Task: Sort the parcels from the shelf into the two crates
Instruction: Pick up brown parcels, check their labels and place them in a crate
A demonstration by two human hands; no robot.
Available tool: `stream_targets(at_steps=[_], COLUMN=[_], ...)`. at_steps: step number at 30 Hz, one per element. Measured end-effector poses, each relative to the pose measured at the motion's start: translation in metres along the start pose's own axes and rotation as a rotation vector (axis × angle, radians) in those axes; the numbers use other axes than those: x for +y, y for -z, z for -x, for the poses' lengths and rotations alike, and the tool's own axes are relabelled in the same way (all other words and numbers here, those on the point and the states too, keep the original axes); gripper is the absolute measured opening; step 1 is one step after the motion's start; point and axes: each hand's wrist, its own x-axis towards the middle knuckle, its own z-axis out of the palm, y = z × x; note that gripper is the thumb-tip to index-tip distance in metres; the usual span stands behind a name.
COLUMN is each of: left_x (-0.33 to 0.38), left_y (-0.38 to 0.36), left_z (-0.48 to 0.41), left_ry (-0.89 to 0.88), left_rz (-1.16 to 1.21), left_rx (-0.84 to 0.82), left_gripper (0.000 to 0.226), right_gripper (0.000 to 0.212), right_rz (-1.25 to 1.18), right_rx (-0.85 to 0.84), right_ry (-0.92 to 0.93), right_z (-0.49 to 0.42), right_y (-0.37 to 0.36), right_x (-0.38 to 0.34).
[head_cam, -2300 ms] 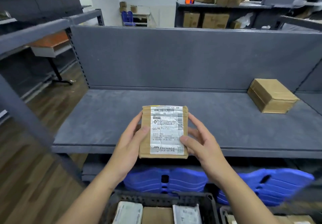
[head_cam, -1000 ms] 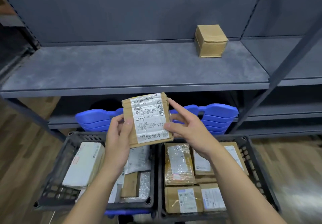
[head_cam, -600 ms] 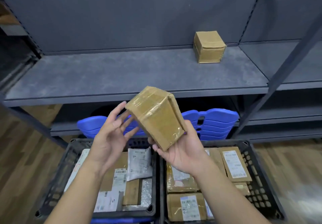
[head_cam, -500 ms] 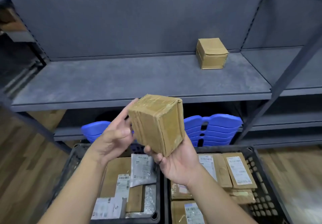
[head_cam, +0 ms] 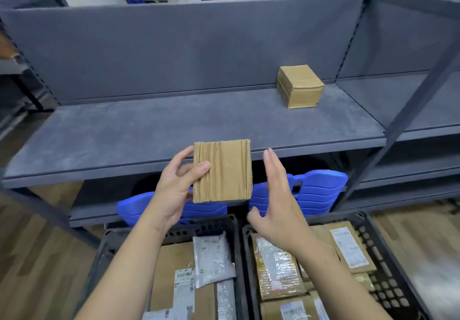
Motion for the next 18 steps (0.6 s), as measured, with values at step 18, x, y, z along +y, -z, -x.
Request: stream_targets(at_steps=[18], left_x=[-0.048], left_y=[0.030], left_z=[0.005], left_ry=[0.053], left_rz=[0.229], left_rx=[0.044], left_gripper=[0.049], right_gripper=[0.073], right_rz=[-1.217], right_rx=[-0.163], right_ry=[-0.718], right_z=[-0.009], right_y=[-0.003], right_x=[-0.016])
